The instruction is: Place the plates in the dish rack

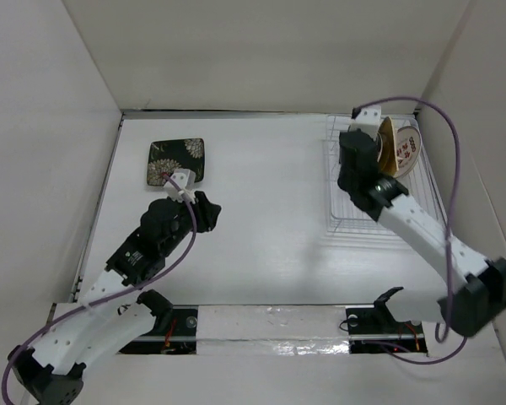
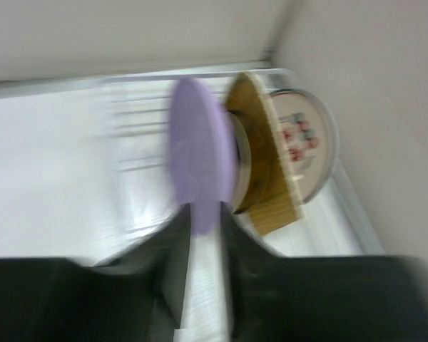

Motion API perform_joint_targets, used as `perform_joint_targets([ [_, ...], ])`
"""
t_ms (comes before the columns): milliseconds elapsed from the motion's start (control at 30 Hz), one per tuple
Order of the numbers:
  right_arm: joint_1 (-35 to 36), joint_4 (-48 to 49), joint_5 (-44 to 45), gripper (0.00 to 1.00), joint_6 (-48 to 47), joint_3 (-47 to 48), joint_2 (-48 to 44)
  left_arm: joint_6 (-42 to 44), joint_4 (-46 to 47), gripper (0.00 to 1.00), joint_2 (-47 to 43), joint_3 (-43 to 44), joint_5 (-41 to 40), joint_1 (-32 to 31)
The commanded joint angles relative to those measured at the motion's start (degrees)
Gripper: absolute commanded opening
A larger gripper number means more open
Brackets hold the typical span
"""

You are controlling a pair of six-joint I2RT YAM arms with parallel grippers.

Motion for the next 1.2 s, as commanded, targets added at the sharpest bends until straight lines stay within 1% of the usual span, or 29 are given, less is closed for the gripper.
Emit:
perform_joint_targets([
  [0,6.8,11.6,-11.7,0.0,11.2,-11.7,-13.1,-2.1,4.2,0.37,4.6,5.0,-1.5,0.7],
  [33,7.9,14.6,-18.9,0.0,12.7,-14.7,-15.6,-2.5,4.4,0.37,7.9,5.7,-1.4,1.8],
  [67,9.0,16.8,-22.7,0.0,13.8,-17.5,-17.9,-4.0,5.0,0.38,9.7,6.9,-0.8,2.7],
  [100,10.1,19.2,-25.1,0.0,14.3,-21.7,-21.1,-4.8,5.7,0.37,11.0,7.3,0.0,5.0],
  [167,12.7,18.9,-28.6,0.0,16.6,-23.8,-23.0,-7.3,8.4,0.37,14.4,7.2,1.3,7.8],
  [200,13.2,18.6,-30.3,0.0,16.9,-25.5,-24.2,-10.0,9.5,0.36,15.2,7.0,1.5,11.4],
  [267,14.5,18.8,-34.6,0.01,17.6,-27.2,-25.4,-12.7,12.0,0.32,17.3,5.4,2.0,15.8],
  [300,14.5,19.5,-36.1,0.07,17.6,-28.1,-26.0,-15.9,13.7,0.25,17.9,4.8,2.0,18.1],
  [333,15.0,19.8,-37.7,0.1,17.9,-29.8,-27.0,-17.6,15.0,0.21,19.0,3.9,3.4,23.1],
  [367,15.0,20.3,-38.6,0.13,18.8,-30.6,-27.5,-19.3,18.5,0.17,19.5,1.7,4.7,25.8],
  [400,15.0,21.9,-39.7,0.22,19.0,-31.5,-28.1,-20.7,20.6,0.1,20.1,0.6,5.6,28.3],
  [433,15.0,22.4,-41.9,0.25,19.2,-32.8,-28.6,-23.6,21.6,0.06,22.1,-0.1,7.4,32.9],
  [467,15.6,22.9,-42.6,0.28,20.1,-33.3,-29.5,-24.7,23.7,0.03,23.3,-1.1,7.9,34.9],
  [500,15.6,24.2,-43.4,0.33,20.4,-34.0,-30.0,-25.2,24.6,0.01,24.5,-1.3,8.0,36.7],
  [533,15.6,24.8,-44.8,0.36,20.5,-34.5,-30.5,-25.8,25.1,0.0,27.5,-1.3,7.3,38.2],
  [567,16.1,25.1,-45.0,0.37,20.9,-35.4,-30.9,-26.1,24.7,0.06,29.3,-0.4,7.3,41.1],
  [633,16.6,26.8,-45.1,0.39,21.2,-36.5,-31.2,-26.5,24.8,0.19,33.9,0.4,6.7,43.0],
  [667,17.2,27.2,-45.6,0.39,21.7,-37.3,-30.7,-27.1,25.1,0.29,35.5,1.2,6.4,44.1],
  [700,17.2,28.4,-46.1,0.39,22.1,-37.5,-30.5,-27.3,25.4,0.35,37.0,1.5,6.4,44.1],
  [733,17.8,28.8,-47.1,0.39,22.3,-37.7,-30.0,-27.6,25.4,0.42,40.3,2.1,3.3,44.6],
  [767,17.8,29.0,-47.8,0.4,22.7,-37.8,-29.6,-28.2,25.0,0.49,42.1,3.5,2.3,44.6],
  [800,18.5,28.8,-48.4,0.4,22.7,-37.3,-28.7,-28.4,24.9,0.59,43.8,4.0,1.6,44.6],
  [833,19.2,28.7,-48.7,0.4,22.7,-37.0,-28.3,-28.9,24.8,0.63,47.3,4.7,0.3,44.6],
  [900,19.9,28.6,-48.6,0.4,22.6,-36.7,-28.2,-30.9,24.8,0.68,50.7,6.4,-0.2,44.6],
  [933,20.0,28.6,-48.3,0.4,22.6,-36.8,-28.6,-31.6,24.9,0.69,53.4,7.1,-0.9,44.6],
  [1033,20.5,28.2,-47.7,0.41,22.3,-36.8,-29.5,-34.7,26.0,0.69,57.9,9.3,-3.6,45.1],
  [1167,21.0,28.0,-47.5,0.41,22.2,-36.8,-29.8,-38.5,27.6,0.68,63.2,13.0,-3.8,45.2],
])
